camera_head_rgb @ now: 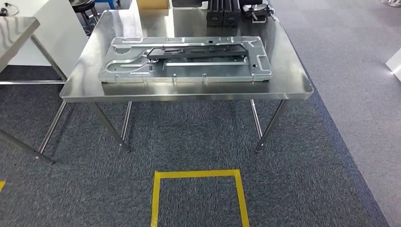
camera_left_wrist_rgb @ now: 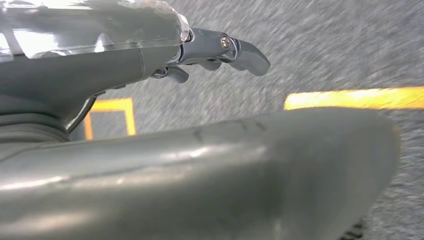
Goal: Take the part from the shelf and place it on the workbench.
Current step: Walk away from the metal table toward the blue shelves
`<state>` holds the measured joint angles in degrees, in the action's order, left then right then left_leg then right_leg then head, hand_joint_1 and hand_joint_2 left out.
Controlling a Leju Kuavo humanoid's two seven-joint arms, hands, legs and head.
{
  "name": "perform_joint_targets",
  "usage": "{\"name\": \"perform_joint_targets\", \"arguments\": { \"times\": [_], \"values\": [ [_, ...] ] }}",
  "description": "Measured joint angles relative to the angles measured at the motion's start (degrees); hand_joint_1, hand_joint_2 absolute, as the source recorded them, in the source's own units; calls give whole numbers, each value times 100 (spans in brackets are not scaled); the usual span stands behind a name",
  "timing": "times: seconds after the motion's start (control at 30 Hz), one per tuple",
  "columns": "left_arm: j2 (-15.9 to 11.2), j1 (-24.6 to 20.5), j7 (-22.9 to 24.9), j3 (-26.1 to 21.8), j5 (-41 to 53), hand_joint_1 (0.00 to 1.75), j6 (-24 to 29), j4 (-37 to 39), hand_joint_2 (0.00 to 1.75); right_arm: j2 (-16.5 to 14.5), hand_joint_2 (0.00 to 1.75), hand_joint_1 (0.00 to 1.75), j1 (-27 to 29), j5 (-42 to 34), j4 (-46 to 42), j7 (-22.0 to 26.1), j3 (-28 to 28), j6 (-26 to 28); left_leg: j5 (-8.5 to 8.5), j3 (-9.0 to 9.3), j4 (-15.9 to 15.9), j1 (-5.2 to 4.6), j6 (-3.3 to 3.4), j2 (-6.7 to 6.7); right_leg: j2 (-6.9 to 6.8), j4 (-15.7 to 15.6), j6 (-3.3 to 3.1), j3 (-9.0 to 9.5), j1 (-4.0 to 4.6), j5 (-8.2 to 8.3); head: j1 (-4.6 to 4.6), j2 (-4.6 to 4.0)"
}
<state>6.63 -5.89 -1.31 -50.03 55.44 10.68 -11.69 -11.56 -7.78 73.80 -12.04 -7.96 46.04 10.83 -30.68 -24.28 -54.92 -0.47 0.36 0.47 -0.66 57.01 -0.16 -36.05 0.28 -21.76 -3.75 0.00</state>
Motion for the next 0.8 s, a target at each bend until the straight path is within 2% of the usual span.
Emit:
{"name": "perform_joint_targets", "arguments": {
  "times": [0.03,0.07,0.1,0.13,0.2,0.23,0.27,0.3,0.33,0.37,0.4,0.43,0.47,0.5,0.57,0.6,0.63,0.7,0.73,0.77,0.8],
  "values": [
    [7,-19,-47,36,52,0,14,1,0,-22,87,0,7,-126,9,-50,2,-38,43,-24,43,7,33,3,-7,-11,34,-13,-9,50,0,0],
    [14,-37,-72,69,105,0,27,1,0,-30,44,0,23,-199,15,-120,12,-67,112,-64,66,17,73,11,5,2,68,-37,-18,30,1,0],
    [18,-58,-69,103,162,0,39,2,0,-29,0,0,51,-192,19,-226,18,-80,189,-117,89,33,115,19,22,95,100,-82,-23,-105,1,0],
    [22,-78,-40,138,225,0,51,2,0,-18,0,0,88,-136,23,-366,16,-84,265,-183,105,52,151,28,40,291,132,-151,-33,-347,2,0],
    [16,-100,75,211,341,0,66,2,0,13,0,0,159,-40,25,-680,3,-110,386,-351,74,44,183,37,58,970,195,-322,-72,-948,2,0],
    [10,-89,157,242,391,0,69,2,0,30,0,0,188,-31,26,-809,-2,-136,440,-441,48,43,178,45,58,1309,226,-374,-92,-1108,2,0],
    [1,-67,243,268,433,0,69,2,0,46,0,0,214,-44,26,-901,-4,-160,489,-535,14,45,164,56,59,1532,254,-368,-112,-1127,2,0],
    [-13,-37,352,290,475,0,67,2,0,56,0,0,238,-77,26,-955,-3,-178,531,-633,-30,52,145,68,57,1565,277,-270,-133,-1017,2,0],
    [-28,-2,481,309,519,0,59,2,0,64,0,0,258,-120,26,-977,-1,-180,565,-730,-80,61,124,75,56,1386,295,-72,-156,-848,2,0],
    [-50,31,633,328,560,0,45,2,0,69,0,0,273,-165,26,-985,5,-174,592,-820,-137,69,99,80,57,1024,307,207,-179,-730,2,0],
    [-78,62,796,348,598,0,27,2,0,68,0,0,282,-206,26,-989,15,-166,618,-903,-194,70,69,82,61,603,306,493,-181,-697,1,0],
    [-108,87,935,364,623,0,10,2,0,63,0,0,288,-235,27,-991,28,-159,647,-962,-235,68,35,82,64,253,286,711,-175,-732,1,0],
    [-139,107,1037,376,636,0,-5,2,0,57,0,0,292,-254,30,-995,42,-164,681,-1003,-260,65,-3,82,66,21,255,835,-159,-793,1,0],
    [-168,123,1086,383,640,0,-13,2,0,51,0,0,296,-263,33,-998,56,-190,721,-1026,-262,64,-41,82,67,-64,214,863,-133,-822,1,0],
    [-228,155,1056,384,640,0,-18,2,0,39,0,0,295,-252,43,-1032,69,-326,747,-1064,-265,80,-118,67,51,-93,105,799,-133,-747,1,0],
    [-257,166,1002,384,641,0,-17,2,0,34,0,0,290,-209,48,-1052,71,-433,634,-1110,-348,91,-150,51,40,-103,46,752,-138,-691,1,0],
    [-285,176,933,385,647,0,-16,2,0,30,0,0,286,-119,52,-1054,58,-564,425,-1183,-533,101,-179,33,27,-115,-6,692,-145,-628,1,0],
    [-320,181,784,391,674,0,-13,2,0,41,0,0,284,183,54,-957,-39,-830,-150,-1371,-1208,114,-220,11,17,-112,-60,550,-132,-511,1,0],
    [-333,183,721,395,688,0,-11,2,0,59,0,0,283,336,53,-888,-118,-942,-339,-1436,-1565,116,-234,10,16,-107,-66,472,-120,-452,0,0],
    [-348,182,677,400,699,0,-9,2,0,82,0,0,280,448,53,-829,-198,-1017,-399,-1438,-1808,117,-240,10,17,-98,-67,392,-110,-393,-1,0],
    [-362,180,654,405,704,0,-6,2,0,104,0,0,276,510,52,-794,-263,-1059,-324,-1350,-1864,118,-239,10,18,-85,-62,313,-103,-340,-1,0]
  ]
}}
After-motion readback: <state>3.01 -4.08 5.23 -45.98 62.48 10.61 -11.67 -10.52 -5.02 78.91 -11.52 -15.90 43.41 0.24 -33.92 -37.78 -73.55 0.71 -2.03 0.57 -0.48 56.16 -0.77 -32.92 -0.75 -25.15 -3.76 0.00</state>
